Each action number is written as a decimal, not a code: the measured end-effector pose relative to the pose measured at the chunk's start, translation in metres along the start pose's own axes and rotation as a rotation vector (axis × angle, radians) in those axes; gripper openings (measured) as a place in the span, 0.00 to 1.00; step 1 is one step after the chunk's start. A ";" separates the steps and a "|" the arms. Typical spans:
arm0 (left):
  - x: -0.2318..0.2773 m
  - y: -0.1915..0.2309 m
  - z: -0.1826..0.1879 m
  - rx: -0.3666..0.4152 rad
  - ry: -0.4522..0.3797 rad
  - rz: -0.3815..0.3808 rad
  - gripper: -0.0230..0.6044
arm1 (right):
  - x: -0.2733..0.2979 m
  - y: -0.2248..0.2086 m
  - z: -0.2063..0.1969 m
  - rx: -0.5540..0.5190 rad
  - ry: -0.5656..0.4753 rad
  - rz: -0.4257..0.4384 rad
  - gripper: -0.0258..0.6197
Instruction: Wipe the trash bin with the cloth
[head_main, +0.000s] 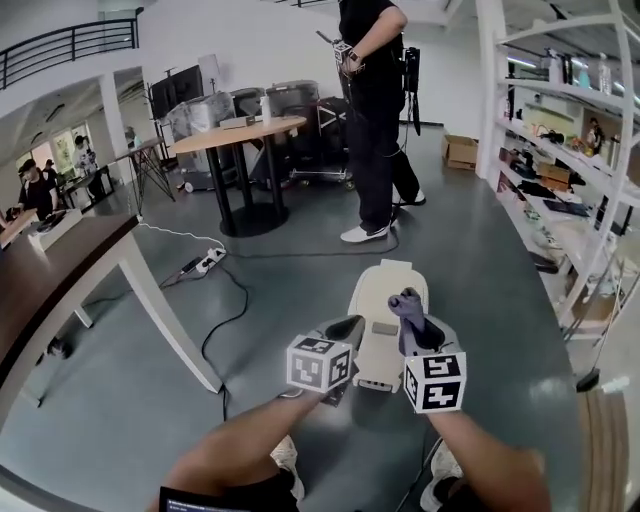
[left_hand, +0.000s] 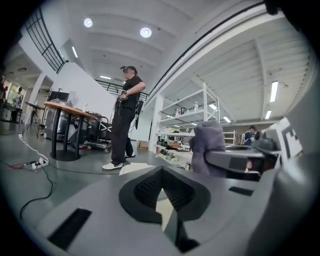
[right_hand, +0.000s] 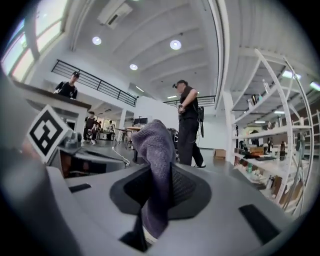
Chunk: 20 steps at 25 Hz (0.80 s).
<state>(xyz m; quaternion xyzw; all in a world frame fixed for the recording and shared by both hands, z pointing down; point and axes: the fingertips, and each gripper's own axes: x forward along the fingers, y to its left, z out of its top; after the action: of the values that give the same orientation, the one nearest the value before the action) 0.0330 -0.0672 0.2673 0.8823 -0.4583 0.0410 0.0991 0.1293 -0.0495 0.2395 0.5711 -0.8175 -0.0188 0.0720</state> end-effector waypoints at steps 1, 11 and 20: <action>0.005 0.005 -0.002 -0.003 0.009 0.010 0.03 | 0.003 0.000 -0.002 -0.018 -0.008 -0.003 0.15; 0.028 -0.008 -0.013 0.106 0.046 -0.008 0.03 | 0.007 -0.016 -0.003 -0.020 -0.047 -0.062 0.15; 0.027 -0.007 -0.009 0.106 0.044 0.006 0.03 | 0.007 -0.013 -0.017 -0.038 -0.016 -0.071 0.15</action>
<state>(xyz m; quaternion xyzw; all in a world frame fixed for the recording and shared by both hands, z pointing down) 0.0544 -0.0829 0.2795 0.8838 -0.4557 0.0852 0.0622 0.1419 -0.0600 0.2558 0.5983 -0.7966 -0.0416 0.0756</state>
